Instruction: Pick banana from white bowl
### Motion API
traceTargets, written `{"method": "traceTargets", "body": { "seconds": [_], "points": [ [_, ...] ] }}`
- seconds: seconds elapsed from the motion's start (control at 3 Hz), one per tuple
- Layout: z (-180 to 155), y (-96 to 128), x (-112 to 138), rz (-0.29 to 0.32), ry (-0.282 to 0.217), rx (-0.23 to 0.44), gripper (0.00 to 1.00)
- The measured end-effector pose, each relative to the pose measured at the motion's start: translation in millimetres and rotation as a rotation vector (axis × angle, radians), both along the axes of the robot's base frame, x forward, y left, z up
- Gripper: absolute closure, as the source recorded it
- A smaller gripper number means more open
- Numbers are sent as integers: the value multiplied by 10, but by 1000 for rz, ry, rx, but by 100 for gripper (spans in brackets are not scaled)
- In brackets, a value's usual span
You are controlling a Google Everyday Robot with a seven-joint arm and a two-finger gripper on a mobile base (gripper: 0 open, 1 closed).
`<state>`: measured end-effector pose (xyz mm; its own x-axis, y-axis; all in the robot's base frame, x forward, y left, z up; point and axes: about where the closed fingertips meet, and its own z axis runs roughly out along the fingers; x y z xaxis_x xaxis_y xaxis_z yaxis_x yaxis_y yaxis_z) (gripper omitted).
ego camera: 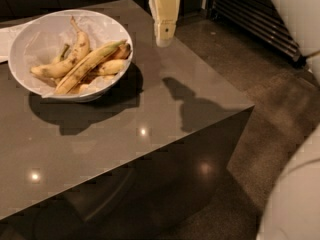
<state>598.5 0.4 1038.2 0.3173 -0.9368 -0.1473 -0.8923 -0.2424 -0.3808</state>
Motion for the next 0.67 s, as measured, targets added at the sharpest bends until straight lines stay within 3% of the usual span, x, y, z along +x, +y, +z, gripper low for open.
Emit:
{"method": "traceTargets", "body": {
  "seconds": [0.67],
  "points": [
    [-8, 481, 241, 72, 4, 12, 34]
  ]
}}
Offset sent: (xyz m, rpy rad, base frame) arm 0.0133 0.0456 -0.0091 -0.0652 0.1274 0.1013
